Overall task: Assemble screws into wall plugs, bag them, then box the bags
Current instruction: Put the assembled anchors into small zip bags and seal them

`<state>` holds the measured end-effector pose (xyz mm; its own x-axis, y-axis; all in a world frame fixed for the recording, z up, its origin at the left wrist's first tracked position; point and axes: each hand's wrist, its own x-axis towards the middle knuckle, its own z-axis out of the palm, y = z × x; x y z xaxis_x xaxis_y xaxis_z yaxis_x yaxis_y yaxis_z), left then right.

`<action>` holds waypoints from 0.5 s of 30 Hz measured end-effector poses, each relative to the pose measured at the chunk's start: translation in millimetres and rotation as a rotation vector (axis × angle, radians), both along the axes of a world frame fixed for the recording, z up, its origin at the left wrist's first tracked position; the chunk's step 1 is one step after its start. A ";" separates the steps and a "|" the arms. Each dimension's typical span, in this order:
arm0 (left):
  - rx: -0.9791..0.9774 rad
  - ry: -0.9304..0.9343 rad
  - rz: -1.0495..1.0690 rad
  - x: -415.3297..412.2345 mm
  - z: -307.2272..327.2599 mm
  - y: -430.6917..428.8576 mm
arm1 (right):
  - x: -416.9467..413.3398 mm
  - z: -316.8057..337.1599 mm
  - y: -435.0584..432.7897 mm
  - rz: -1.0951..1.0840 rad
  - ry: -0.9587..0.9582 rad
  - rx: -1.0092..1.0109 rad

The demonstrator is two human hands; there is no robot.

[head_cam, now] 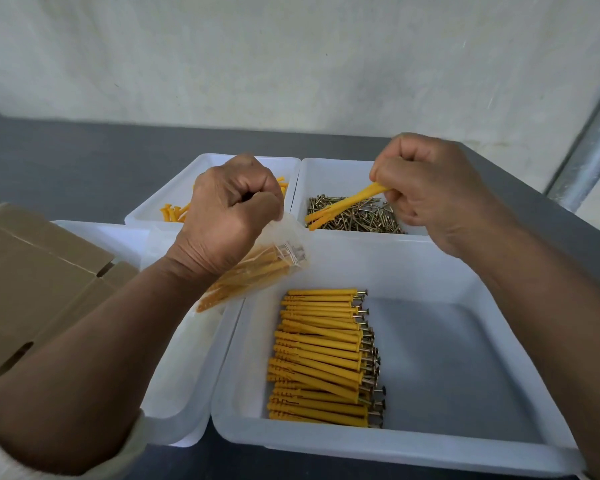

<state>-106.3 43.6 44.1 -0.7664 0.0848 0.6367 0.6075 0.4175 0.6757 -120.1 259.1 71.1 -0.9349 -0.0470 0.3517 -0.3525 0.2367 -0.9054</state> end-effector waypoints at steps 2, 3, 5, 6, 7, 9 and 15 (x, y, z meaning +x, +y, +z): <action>0.002 0.000 -0.002 -0.5 -0.3 0.1 | 1.1 -3.0 -3.9 0.035 -0.017 -0.044; 0.001 0.001 -0.003 -0.5 -0.4 0.1 | 1.8 -5.4 -7.0 0.052 -0.023 -0.045; -0.002 0.003 -0.002 -0.6 -0.3 0.1 | 3.5 -11.3 -14.3 0.097 -0.030 -0.023; -0.003 0.005 0.001 -0.5 -0.2 0.2 | 4.3 -14.1 -17.8 0.116 -0.030 -0.008; -0.006 0.006 0.005 -0.3 0.0 0.2 | 5.1 -16.8 -21.1 0.131 -0.025 0.011; -0.010 0.011 0.011 0.2 0.3 0.3 | 7.5 -21.9 -27.6 0.162 -0.006 0.063; -0.009 0.016 -0.004 1.6 1.1 0.0 | 14.2 -35.7 -47.3 0.229 0.068 0.230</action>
<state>-104.7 43.6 45.1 -0.7558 0.0938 0.6480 0.6198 0.4216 0.6619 -105.9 211.8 35.4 -0.8654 -0.3390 0.3691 -0.4785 0.3400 -0.8096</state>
